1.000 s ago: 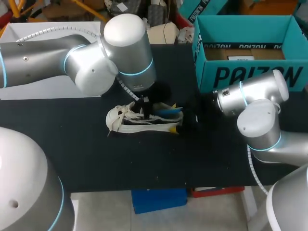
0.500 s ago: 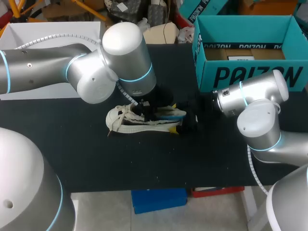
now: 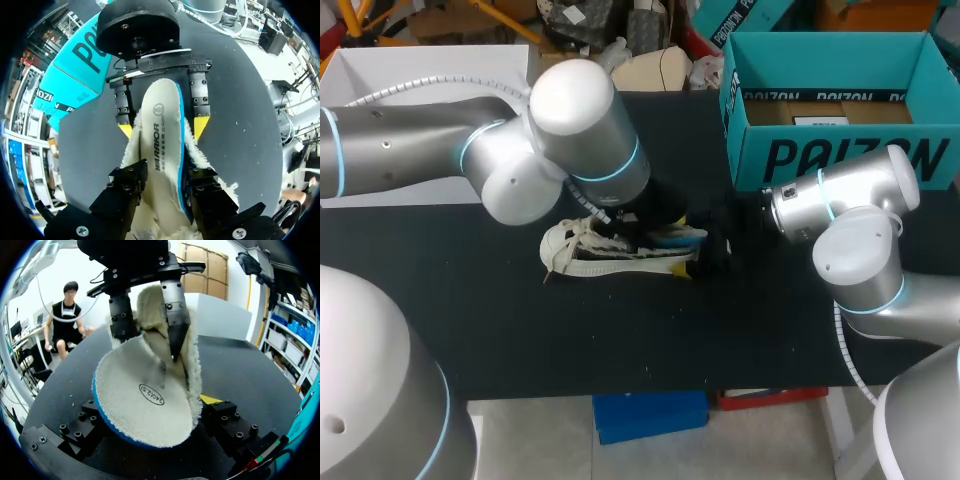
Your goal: Take the shoe out of the shoebox, open the shoe tongue, remove and reinsert the insole, then place the shoe into the shoebox
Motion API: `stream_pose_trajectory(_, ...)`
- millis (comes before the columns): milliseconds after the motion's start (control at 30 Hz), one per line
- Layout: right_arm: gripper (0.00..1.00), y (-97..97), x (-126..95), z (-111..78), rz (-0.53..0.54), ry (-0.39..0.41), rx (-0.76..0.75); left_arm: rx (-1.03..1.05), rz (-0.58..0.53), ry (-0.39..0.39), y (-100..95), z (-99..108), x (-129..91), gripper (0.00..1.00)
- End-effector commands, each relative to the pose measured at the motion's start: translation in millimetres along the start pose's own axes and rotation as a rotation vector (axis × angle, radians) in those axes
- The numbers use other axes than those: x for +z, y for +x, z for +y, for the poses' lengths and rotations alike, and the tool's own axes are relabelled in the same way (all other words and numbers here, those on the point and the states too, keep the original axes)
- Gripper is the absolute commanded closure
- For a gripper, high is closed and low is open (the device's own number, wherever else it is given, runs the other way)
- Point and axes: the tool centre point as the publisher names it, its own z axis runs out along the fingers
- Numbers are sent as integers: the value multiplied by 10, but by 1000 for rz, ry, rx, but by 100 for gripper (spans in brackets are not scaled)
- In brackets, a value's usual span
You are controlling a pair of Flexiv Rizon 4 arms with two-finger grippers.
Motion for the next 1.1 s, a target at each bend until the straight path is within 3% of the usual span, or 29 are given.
stream_pose_trajectory(33,100,5,30,-16,0,2,2,6,5,17,-30,-100,147,62)
stream_pose_trajectory(233,100,5,30,-16,0,2,2,12,-1,37,-93,-223,161,66)
stream_pose_trajectory(300,100,5,30,-16,0,2,2,13,-4,42,-113,-246,155,76)
stream_pose_trajectory(433,100,5,30,-16,0,2,2,15,-11,37,-128,-280,157,78)
stream_pose_trajectory(533,100,5,30,-16,0,2,2,11,-8,35,-129,-289,166,90)
stream_pose_trajectory(567,100,5,30,-16,0,2,2,10,-8,35,-128,-292,167,99)
stream_pose_trajectory(667,100,5,30,-16,0,2,2,17,-5,44,-105,-319,126,100)
stream_pose_trajectory(867,100,5,30,-16,0,2,2,34,-11,116,1,-303,-210,100)
stream_pose_trajectory(1100,100,5,30,-16,0,2,2,33,-29,263,120,-339,-813,100)
